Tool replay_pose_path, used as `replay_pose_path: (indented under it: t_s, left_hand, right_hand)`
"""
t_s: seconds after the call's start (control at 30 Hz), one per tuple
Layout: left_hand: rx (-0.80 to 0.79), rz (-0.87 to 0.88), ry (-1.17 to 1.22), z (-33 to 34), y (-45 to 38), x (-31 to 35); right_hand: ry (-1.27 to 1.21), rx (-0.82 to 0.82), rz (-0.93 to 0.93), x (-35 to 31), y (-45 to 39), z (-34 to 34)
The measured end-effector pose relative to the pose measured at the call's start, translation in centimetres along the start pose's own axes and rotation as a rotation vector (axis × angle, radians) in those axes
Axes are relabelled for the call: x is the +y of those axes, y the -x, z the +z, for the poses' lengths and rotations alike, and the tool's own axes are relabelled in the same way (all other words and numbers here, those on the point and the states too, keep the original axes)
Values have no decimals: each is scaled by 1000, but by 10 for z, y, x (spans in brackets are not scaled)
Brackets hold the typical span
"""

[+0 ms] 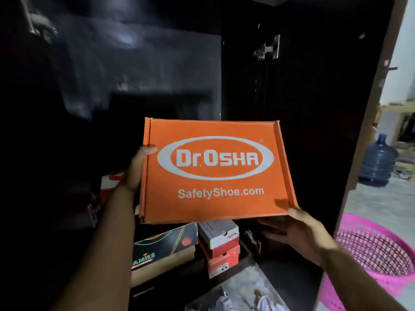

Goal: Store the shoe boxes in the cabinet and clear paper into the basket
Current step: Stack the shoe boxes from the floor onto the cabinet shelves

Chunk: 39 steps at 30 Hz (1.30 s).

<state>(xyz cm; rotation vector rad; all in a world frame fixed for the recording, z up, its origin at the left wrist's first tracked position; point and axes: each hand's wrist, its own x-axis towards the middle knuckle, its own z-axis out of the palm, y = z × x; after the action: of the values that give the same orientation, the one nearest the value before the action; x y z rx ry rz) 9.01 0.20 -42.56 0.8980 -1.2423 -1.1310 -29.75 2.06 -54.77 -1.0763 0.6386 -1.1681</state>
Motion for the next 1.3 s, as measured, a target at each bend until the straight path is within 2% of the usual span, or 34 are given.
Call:
replay_pose_path:
  t_s: [0.07, 0.17, 0.23, 0.27, 0.33, 0.4, 0.53, 0.63, 0.7, 0.8, 0.9, 1.1, 1.23, 1.3]
  left_hand:
    - [104, 25, -48, -4, -5, 14]
    - [468, -16, -281, -10, -18, 35]
    - [704, 80, -527, -7, -24, 46]
    - [753, 166, -681, -2, -25, 50]
    - [744, 353, -919, 13, -19, 57]
    - [640, 406, -1042, 26, -16, 54]
    - [495, 203, -1212, 35, -17, 38]
    - [500, 87, -1421, 27, -22, 30]
    - [540, 25, -1474, 17, -30, 28]
    - [631, 3, -1482, -4, -39, 21]
    - [647, 15, -1475, -21, -47, 12]
    - [645, 46, -1413, -36, -60, 1]
    - [810, 245, -1202, -25, -60, -6]
    - [803, 341, -1138, -4, -56, -12]
  right_hand:
    - [3, 64, -25, 1, -24, 13]
    - [-91, 198, -49, -11, -59, 39]
    - [-61, 249, -26, -15, -80, 53]
    - [-46, 264, 10, -18, -92, 60]
    - [-25, 313, 67, -24, -116, 76]
    - [13, 326, 103, -31, -142, 89]
    - [65, 315, 170, -41, -182, 126]
    - [116, 291, 201, -43, -205, 152]
    - [155, 251, 201, -40, -214, 164]
    - [337, 177, 234, -27, -223, 178]
    - [517, 164, 213, -11, -227, 187]
    - [519, 155, 198, 2, -225, 185]
    - [564, 167, 94, 0, -216, 181]
    - [605, 208, -3, -1, -211, 172]
